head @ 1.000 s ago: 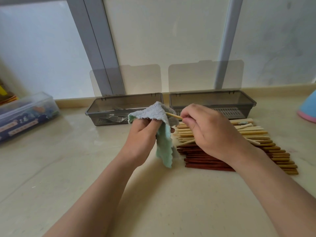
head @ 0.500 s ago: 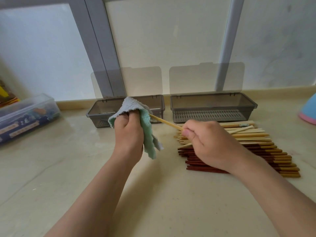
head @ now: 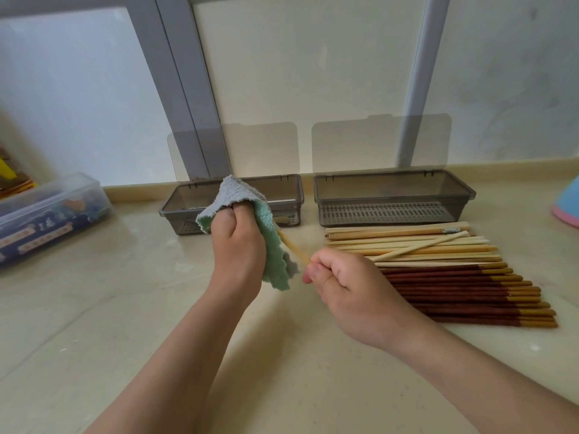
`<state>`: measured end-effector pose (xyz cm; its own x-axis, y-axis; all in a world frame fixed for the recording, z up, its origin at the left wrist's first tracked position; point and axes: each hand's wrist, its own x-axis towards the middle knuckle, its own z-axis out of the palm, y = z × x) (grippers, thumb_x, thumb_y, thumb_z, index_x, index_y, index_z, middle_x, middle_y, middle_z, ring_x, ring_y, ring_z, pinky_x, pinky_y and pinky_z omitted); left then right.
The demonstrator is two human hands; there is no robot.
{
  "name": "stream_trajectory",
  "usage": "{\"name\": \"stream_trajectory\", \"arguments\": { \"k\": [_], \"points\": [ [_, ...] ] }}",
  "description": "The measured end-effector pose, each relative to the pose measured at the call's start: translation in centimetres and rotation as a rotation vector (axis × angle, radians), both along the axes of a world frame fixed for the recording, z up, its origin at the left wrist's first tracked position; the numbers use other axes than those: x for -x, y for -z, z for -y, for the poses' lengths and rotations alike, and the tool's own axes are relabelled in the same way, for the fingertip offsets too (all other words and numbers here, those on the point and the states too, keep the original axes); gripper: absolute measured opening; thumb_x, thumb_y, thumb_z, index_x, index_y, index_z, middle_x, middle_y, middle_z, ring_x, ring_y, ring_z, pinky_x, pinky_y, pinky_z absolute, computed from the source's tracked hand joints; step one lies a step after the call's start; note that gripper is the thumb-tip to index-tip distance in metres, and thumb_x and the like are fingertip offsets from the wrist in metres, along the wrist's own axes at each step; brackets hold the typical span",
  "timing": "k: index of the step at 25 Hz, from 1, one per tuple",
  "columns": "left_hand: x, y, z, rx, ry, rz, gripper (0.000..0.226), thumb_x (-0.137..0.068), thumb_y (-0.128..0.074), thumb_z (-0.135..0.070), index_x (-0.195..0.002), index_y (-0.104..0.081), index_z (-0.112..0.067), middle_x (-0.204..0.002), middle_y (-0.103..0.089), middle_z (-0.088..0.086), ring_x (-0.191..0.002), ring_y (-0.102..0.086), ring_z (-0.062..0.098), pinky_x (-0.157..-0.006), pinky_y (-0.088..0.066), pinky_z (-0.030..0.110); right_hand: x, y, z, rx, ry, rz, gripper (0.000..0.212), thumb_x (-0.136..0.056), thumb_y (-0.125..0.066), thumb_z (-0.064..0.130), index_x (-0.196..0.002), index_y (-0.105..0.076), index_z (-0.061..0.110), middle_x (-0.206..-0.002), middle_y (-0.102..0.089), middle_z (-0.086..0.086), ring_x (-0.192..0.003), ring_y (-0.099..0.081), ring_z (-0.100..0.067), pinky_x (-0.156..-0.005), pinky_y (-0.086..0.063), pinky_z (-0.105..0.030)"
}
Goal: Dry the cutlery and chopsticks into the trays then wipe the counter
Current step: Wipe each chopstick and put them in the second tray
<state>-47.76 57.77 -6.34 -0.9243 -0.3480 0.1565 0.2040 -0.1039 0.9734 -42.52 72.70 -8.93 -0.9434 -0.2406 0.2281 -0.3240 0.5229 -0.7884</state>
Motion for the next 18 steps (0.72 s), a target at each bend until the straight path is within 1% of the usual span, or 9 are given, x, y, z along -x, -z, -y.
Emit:
{"name": "stream_trajectory", "arguments": {
  "k": [1, 2, 4, 8, 11, 13, 15, 17, 18],
  "points": [
    [0.2, 0.1, 0.0, 0.003, -0.009, -0.001, 0.037, -0.104, -0.038, -0.025, -0.069, -0.041, -0.014, -0.057, -0.043, 0.003, -0.053, -0.045, 0.025, -0.052, -0.052, 0.06, -0.1, 0.1, 0.1, 0.038, -0.006, 0.028, 0.027, -0.105, -0.048, 0.023, -0.082, -0.061, 0.028, -0.061, -0.057, 0.03, -0.059, -0.052, 0.004, -0.056, -0.035, -0.013],
    [0.4, 0.2, 0.0, 0.004, -0.021, -0.005, 0.036, -0.104, -0.038, -0.025, -0.07, -0.042, -0.015, -0.061, -0.042, 0.006, -0.057, -0.043, 0.026, -0.055, -0.051, 0.056, -0.2, 0.3, 0.3, 0.078, -0.014, 0.061, 0.027, -0.105, -0.048, 0.024, -0.082, -0.062, 0.027, -0.059, -0.056, 0.021, -0.055, -0.049, 0.0, -0.056, -0.036, -0.017],
    [0.3, 0.3, -0.2, 0.031, -0.058, -0.037, 0.036, -0.105, -0.036, -0.02, -0.07, -0.041, -0.016, -0.063, -0.04, 0.004, -0.058, -0.041, 0.02, -0.058, -0.043, 0.04, -0.4, 0.3, 0.8, 0.149, -0.037, 0.109, 0.027, -0.105, -0.048, 0.025, -0.082, -0.063, 0.023, -0.059, -0.051, 0.01, -0.054, -0.044, -0.005, -0.054, -0.037, -0.028],
    [-1.1, 1.0, -2.1, 0.192, 0.038, -0.145, 0.04, -0.104, -0.035, -0.006, -0.065, -0.042, -0.014, -0.054, -0.04, -0.008, -0.047, -0.036, 0.005, -0.046, -0.033, 0.022, 0.1, 0.1, 1.1, 0.188, 0.014, 0.005, 0.032, -0.104, -0.047, 0.02, -0.074, -0.051, 0.013, -0.058, -0.047, 0.006, -0.053, -0.04, -0.008, -0.053, -0.034, -0.033],
    [-1.6, 1.1, -2.8, 0.271, 0.085, -0.148, 0.046, -0.103, -0.036, -0.002, -0.059, -0.036, -0.015, -0.044, -0.037, -0.013, -0.043, -0.033, 0.003, -0.044, -0.03, 0.018, 0.3, -0.5, 0.7, 0.181, 0.038, -0.007, 0.031, -0.105, -0.047, 0.019, -0.076, -0.051, 0.007, -0.059, -0.051, 0.0, -0.051, -0.042, -0.008, -0.052, -0.035, -0.033],
    [-1.3, 0.5, -2.3, 0.27, 0.09, -0.14, 0.048, -0.104, -0.036, -0.004, -0.057, -0.037, -0.014, -0.039, -0.039, -0.012, -0.039, -0.035, 0.002, -0.041, -0.031, 0.017, 0.2, -1.2, 0.2, 0.177, 0.003, 0.106, 0.029, -0.105, -0.048, 0.024, -0.083, -0.059, 0.007, -0.062, -0.058, -0.002, -0.047, -0.052, -0.007, -0.047, -0.039, -0.03],
    [-0.6, 0.1, -1.4, 0.212, 0.048, -0.135, 0.048, -0.105, -0.035, -0.008, -0.058, -0.039, -0.016, -0.039, -0.039, -0.012, -0.038, -0.035, 0.003, -0.044, -0.033, 0.021, 0.0, -1.9, -0.5, 0.099, -0.05, 0.228, 0.029, -0.104, -0.05, 0.027, -0.087, -0.065, 0.01, -0.064, -0.064, 0.001, -0.049, -0.062, -0.012, -0.043, -0.045, -0.028],
    [-0.4, 0.0, -0.9, 0.207, 0.038, -0.135, 0.048, -0.106, -0.035, -0.011, -0.058, -0.039, -0.017, -0.04, -0.039, -0.012, -0.039, -0.035, 0.006, -0.047, -0.033, 0.025, -0.1, -2.3, -0.9, 0.021, -0.08, 0.245, 0.031, -0.104, -0.051, 0.026, -0.083, -0.067, 0.01, -0.061, -0.064, 0.002, -0.049, -0.062, -0.013, -0.042, -0.045, -0.023],
    [-0.7, 0.0, -1.1, 0.232, 0.08, -0.138, 0.048, -0.106, -0.035, -0.01, -0.059, -0.041, -0.016, -0.04, -0.041, -0.011, -0.039, -0.037, 0.006, -0.046, -0.034, 0.024, -0.2, -2.3, -0.8, 0.025, -0.073, 0.228, 0.032, -0.104, -0.05, 0.025, -0.082, -0.066, 0.008, -0.06, -0.064, 0.002, -0.048, -0.061, -0.014, -0.041, -0.042, -0.02]
  ]
}}
